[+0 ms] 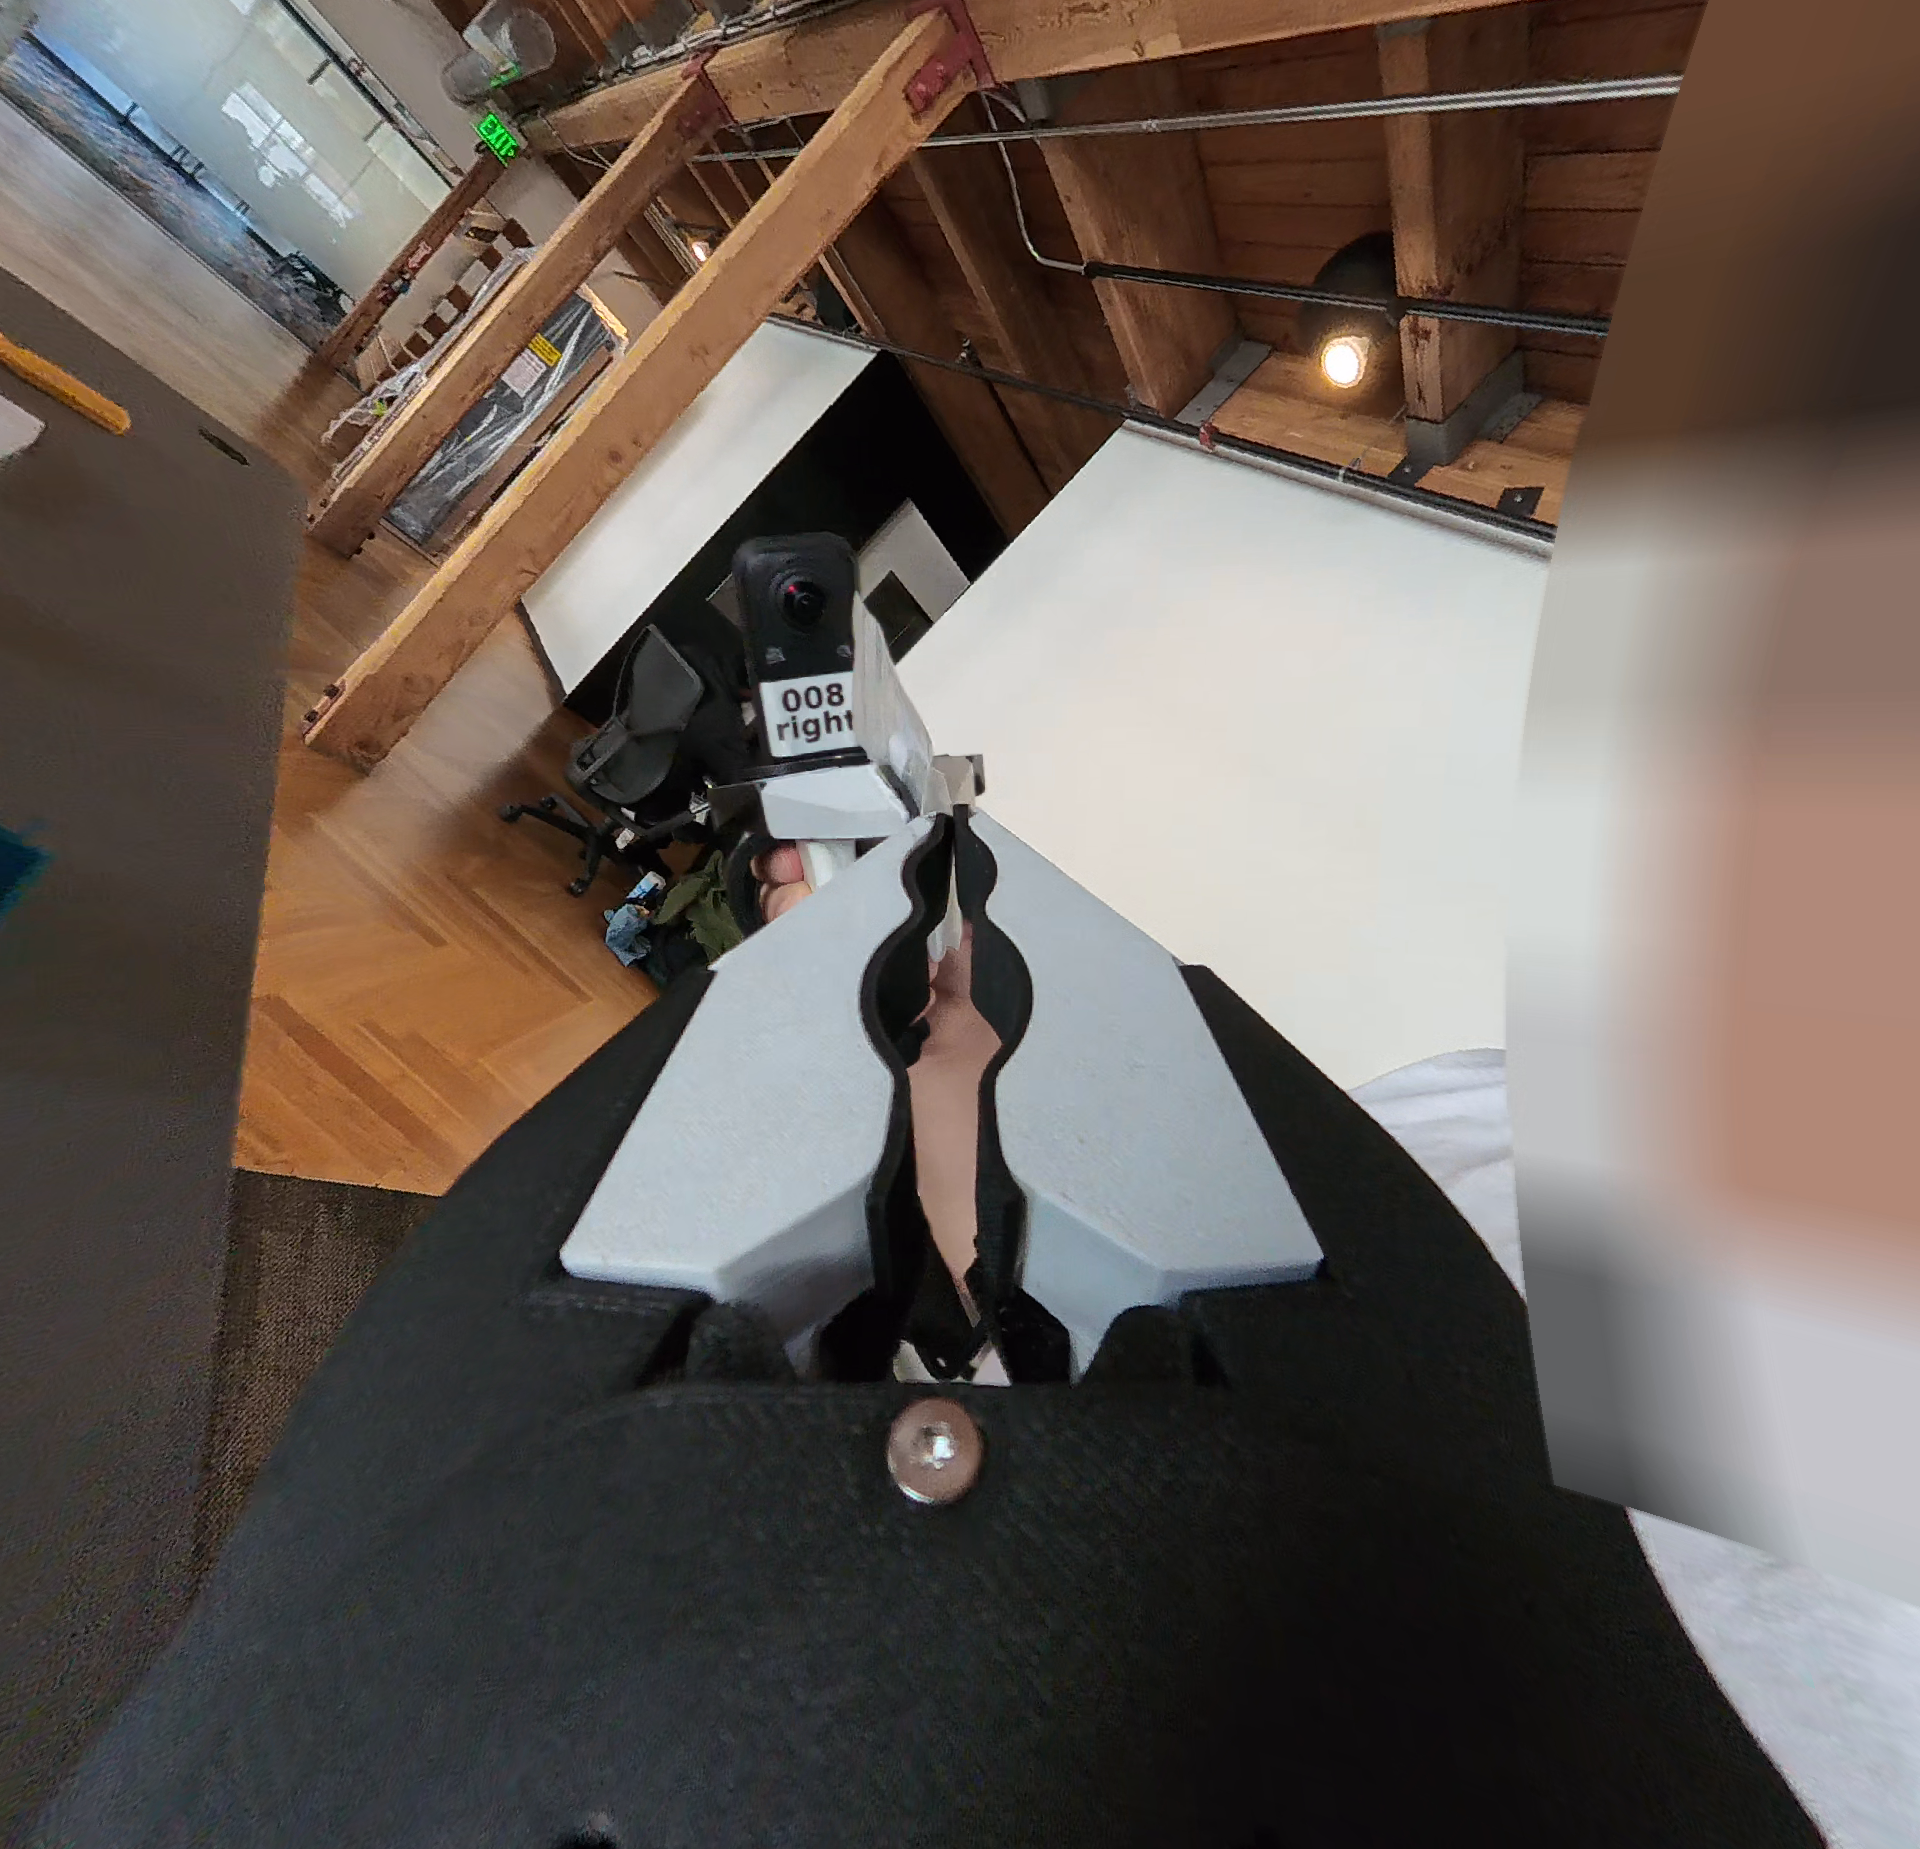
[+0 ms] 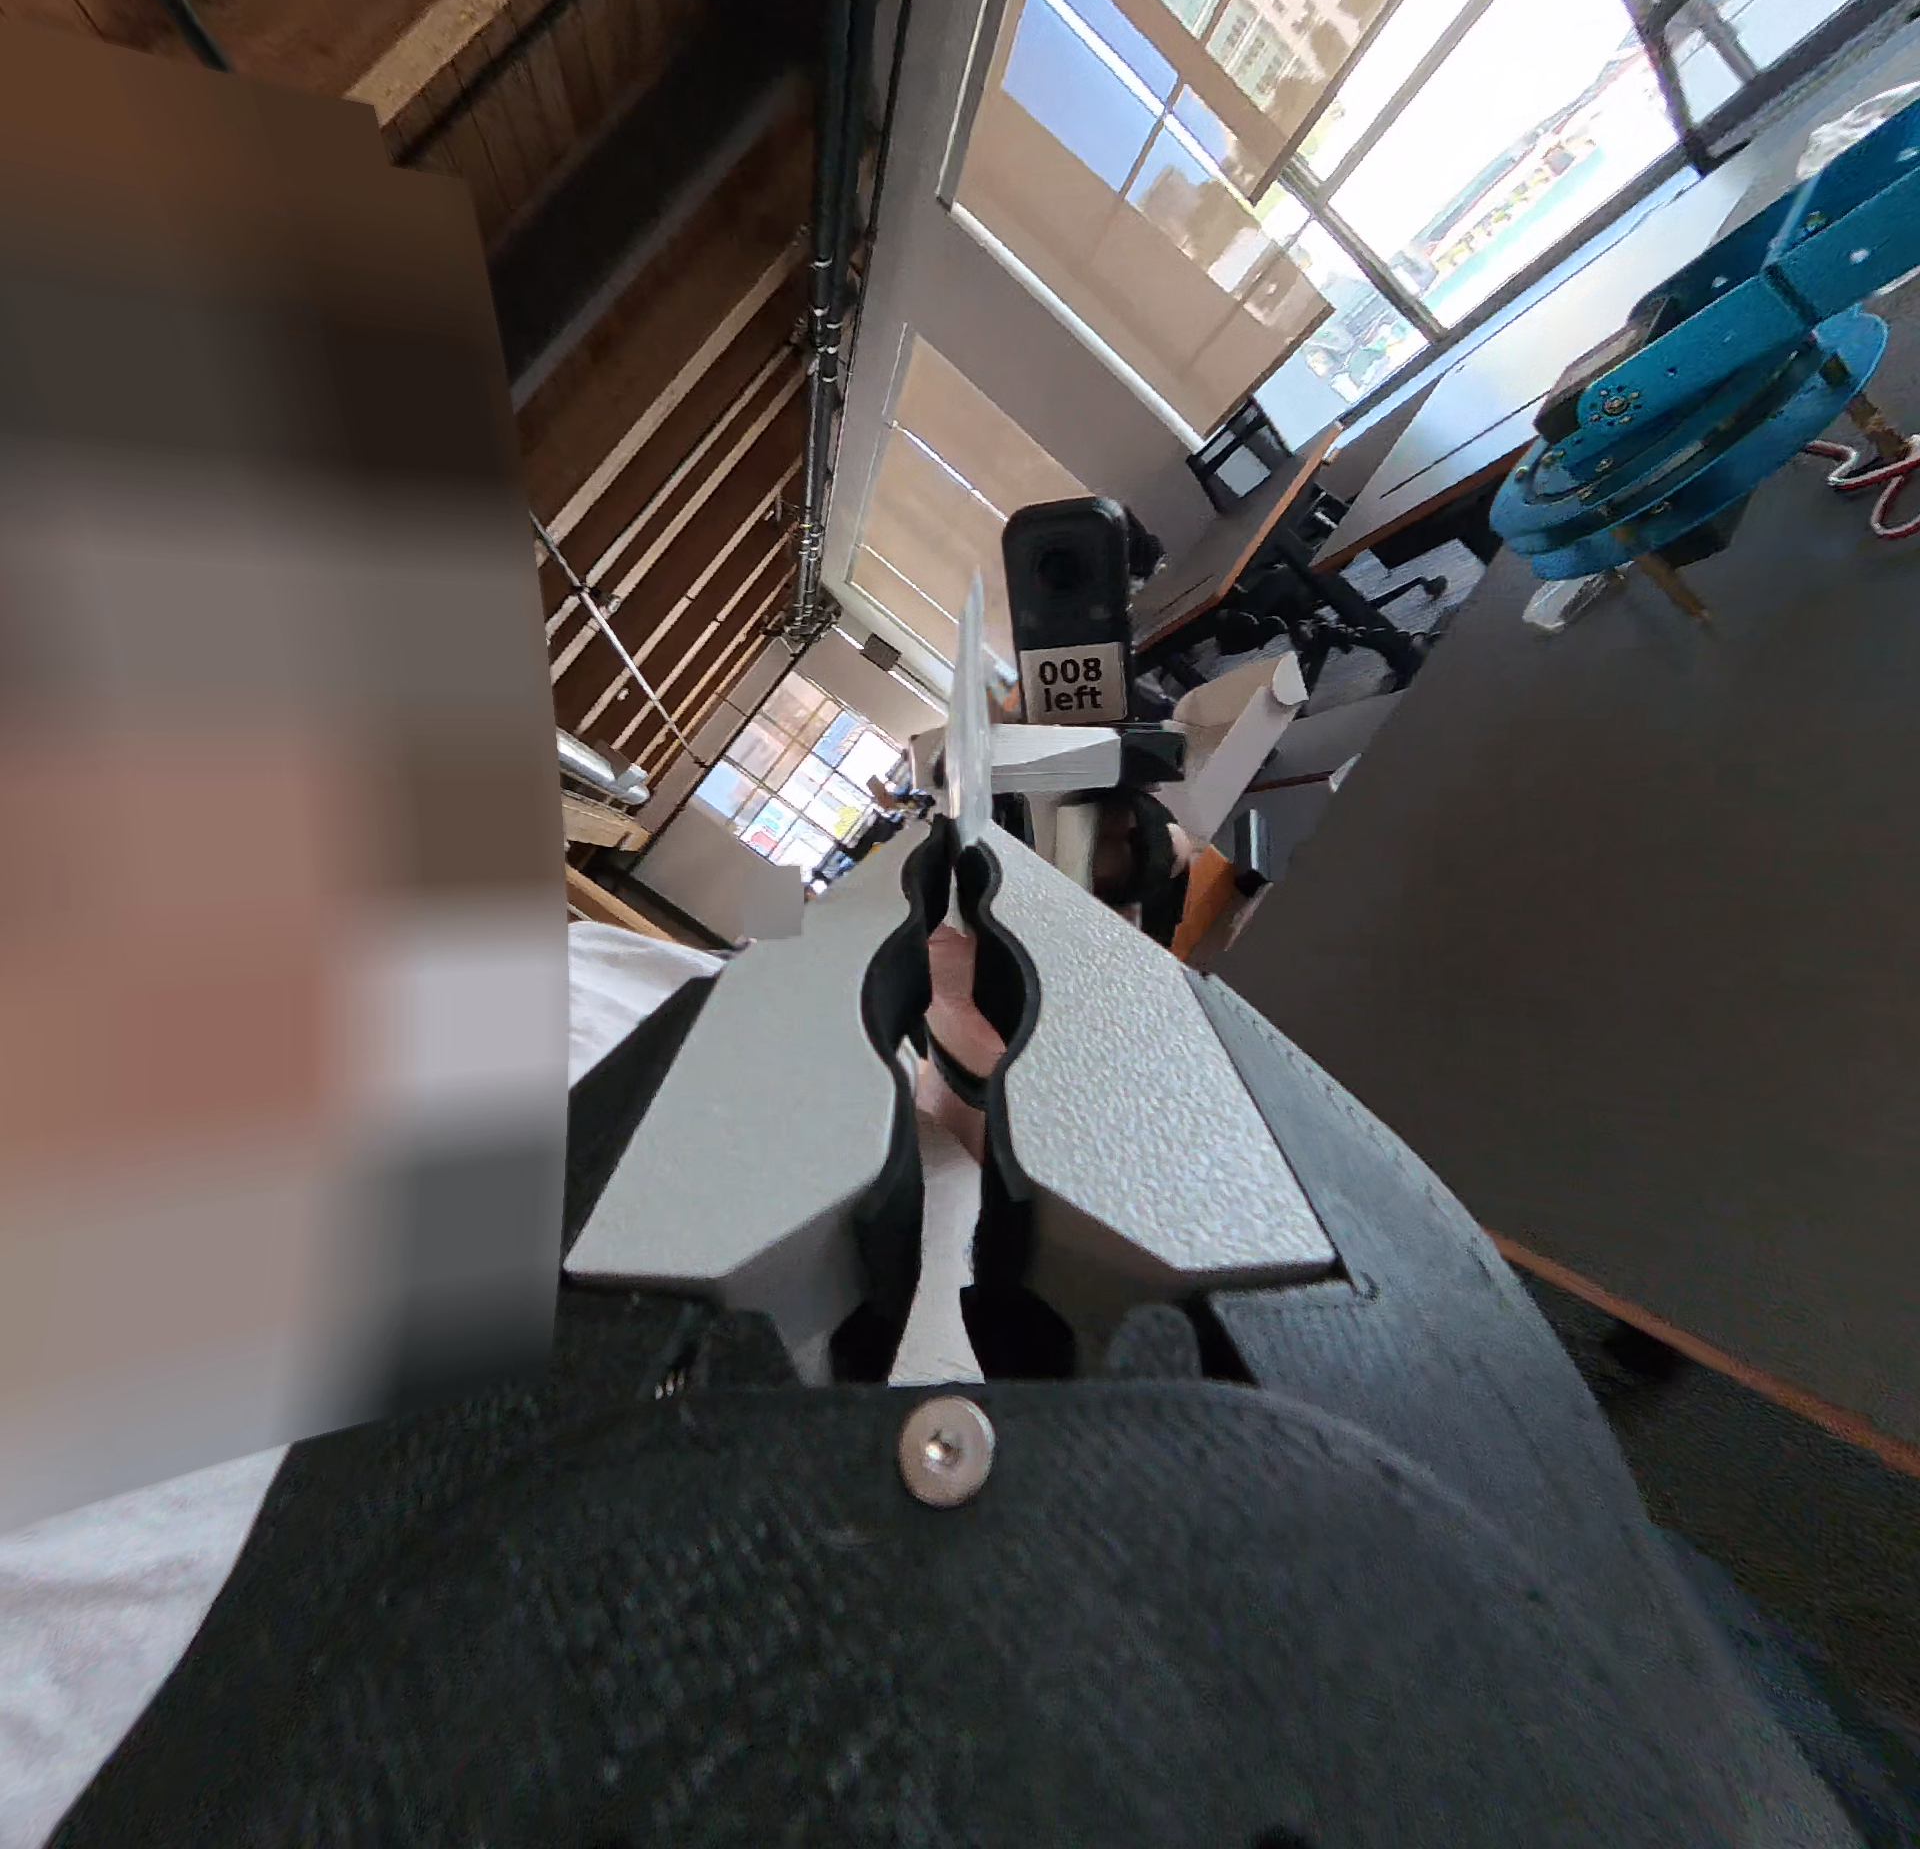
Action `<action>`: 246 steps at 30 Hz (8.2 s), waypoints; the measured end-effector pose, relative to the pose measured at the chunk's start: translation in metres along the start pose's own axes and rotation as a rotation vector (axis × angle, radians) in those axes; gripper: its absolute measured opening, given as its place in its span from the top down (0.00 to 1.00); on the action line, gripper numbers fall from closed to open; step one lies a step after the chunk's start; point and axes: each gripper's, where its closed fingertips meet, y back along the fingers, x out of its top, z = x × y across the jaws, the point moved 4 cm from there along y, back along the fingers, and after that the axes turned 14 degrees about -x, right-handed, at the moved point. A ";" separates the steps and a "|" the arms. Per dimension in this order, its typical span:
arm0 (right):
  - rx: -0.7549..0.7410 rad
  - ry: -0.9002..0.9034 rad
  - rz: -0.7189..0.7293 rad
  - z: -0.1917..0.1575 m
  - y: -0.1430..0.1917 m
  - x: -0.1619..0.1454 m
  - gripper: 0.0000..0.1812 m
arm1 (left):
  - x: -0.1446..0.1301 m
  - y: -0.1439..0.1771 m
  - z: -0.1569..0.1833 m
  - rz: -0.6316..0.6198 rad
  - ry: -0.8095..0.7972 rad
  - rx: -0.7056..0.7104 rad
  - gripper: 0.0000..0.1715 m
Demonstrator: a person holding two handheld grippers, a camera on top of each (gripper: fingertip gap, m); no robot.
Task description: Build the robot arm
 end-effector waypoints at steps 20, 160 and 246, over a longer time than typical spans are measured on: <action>-0.423 0.314 -0.332 0.184 -0.014 0.049 1.00 | 0.026 0.157 -0.168 -0.437 -0.177 1.029 0.83; 0.211 0.476 -0.599 0.368 0.342 0.279 1.00 | 0.041 -0.303 -0.484 -0.220 -0.237 0.591 1.00; 0.287 0.238 -0.695 0.382 0.227 0.310 1.00 | 0.120 -0.200 -0.439 0.122 -0.128 0.883 0.92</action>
